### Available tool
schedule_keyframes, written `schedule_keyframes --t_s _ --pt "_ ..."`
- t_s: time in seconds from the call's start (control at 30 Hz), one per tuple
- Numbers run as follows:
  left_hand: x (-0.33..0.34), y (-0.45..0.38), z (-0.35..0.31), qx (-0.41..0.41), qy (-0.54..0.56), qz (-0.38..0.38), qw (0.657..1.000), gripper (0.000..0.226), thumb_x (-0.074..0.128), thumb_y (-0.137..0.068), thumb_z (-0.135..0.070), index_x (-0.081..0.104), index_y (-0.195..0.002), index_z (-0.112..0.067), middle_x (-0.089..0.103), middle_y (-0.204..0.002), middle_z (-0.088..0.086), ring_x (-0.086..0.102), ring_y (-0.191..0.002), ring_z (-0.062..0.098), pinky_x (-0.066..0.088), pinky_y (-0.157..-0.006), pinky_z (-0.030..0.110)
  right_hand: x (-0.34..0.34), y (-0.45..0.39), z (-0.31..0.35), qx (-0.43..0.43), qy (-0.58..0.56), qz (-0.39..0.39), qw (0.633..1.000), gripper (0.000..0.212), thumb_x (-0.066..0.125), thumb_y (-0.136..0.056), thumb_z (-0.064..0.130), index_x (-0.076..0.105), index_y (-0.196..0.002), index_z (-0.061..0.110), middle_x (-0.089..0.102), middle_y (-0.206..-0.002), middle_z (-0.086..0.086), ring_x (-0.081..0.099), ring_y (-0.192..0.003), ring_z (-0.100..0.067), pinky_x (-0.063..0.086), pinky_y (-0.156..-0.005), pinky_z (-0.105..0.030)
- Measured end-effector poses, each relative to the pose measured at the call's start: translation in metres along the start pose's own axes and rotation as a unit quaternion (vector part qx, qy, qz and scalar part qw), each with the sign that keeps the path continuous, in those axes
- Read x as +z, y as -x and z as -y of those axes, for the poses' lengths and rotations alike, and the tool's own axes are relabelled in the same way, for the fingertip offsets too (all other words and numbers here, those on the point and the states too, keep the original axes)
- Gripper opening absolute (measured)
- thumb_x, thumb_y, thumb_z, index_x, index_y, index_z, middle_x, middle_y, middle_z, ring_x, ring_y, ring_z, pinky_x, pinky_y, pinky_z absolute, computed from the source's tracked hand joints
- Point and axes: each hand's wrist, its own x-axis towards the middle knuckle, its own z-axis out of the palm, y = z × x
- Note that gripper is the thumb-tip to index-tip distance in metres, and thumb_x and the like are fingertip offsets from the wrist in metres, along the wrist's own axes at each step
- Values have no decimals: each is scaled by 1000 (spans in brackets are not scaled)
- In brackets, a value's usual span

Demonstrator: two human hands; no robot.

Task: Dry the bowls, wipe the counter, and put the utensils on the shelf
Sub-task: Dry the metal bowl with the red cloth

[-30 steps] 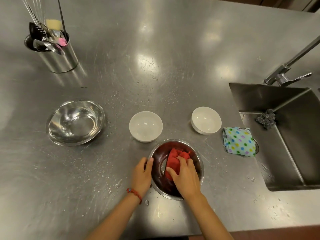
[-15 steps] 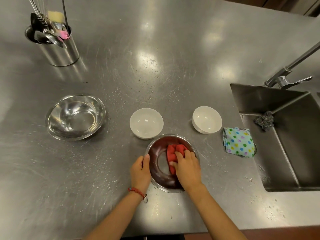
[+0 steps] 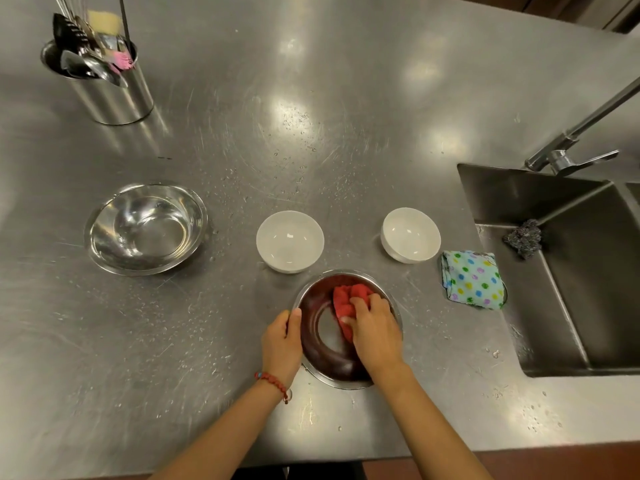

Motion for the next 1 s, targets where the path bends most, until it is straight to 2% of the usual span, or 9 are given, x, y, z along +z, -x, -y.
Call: schedule_keyframes --t_s 0.1,0.17,0.3,0.47,0.63,0.7,0.8,0.93,1.0 --pt "2 0 -1 6 -2 -11 1000 45 50 -93 -18 31 -52 -19 31 -50 -6 28 -45 5 29 -43 13 0 20 -11 -7 2 65 998 40 51 -90 34 48 -126 19 49 -123 -7 46 -113 -26 38 -94 -32" --pt "6 2 -2 2 1 -2 1000 45 50 -93 -16 31 -52 -20 31 -50 -7 28 -44 4 30 -43 13 3 31 -9 -12 -120 111 986 35 62 -82 31 59 -116 22 55 -117 -6 52 -109 -25 39 -92 -26" --pt "6 4 3 11 -5 36 999 45 47 -93 -12 33 -52 -21 34 -50 -8 29 -48 6 29 -44 14 11 27 15 -14 -264 75 961 29 68 -77 23 65 -105 21 57 -102 -1 56 -101 -21 31 -77 -2" --pt "0 1 -4 14 2 21 1000 46 46 -94 -13 30 -52 -20 30 -50 -7 27 -46 4 27 -41 12 2 -3 12 -10 -97 -9 995 37 49 -92 27 49 -127 16 47 -125 -11 45 -114 -28 39 -93 -35" --pt "-1 1 -8 5 -13 -15 1000 43 48 -94 -17 31 -54 -17 33 -51 -3 28 -50 9 29 -43 14 -6 8 -8 -8 50 29 998 34 47 -93 23 48 -125 12 50 -121 -11 46 -113 -28 40 -94 -34" --pt "1 4 -8 6 -13 -22 1000 45 48 -93 -16 30 -52 -18 32 -50 -4 27 -50 8 28 -43 14 -9 18 -11 -16 -35 101 994 29 60 -86 25 60 -113 15 59 -114 -10 54 -105 -27 42 -88 -31" --pt "3 7 -6 20 -23 -19 999 46 48 -93 -12 29 -52 -20 31 -50 -5 27 -50 8 27 -44 17 -10 30 -4 -15 -249 197 948 23 71 -76 21 70 -99 17 70 -100 -4 62 -94 -17 45 -82 -22" --pt "6 11 -2 21 -40 -5 999 43 45 -94 -12 36 -53 -19 39 -52 -5 35 -50 7 32 -47 14 0 37 26 21 -436 115 892 16 67 -81 14 70 -97 13 69 -86 0 60 -81 -8 43 -71 -6" --pt "5 11 0 24 -29 -2 999 43 44 -94 -11 36 -53 -20 39 -51 -5 34 -50 8 33 -47 12 1 40 30 17 -455 100 885 15 65 -83 14 70 -97 12 70 -87 -2 60 -80 -8 44 -71 -7"
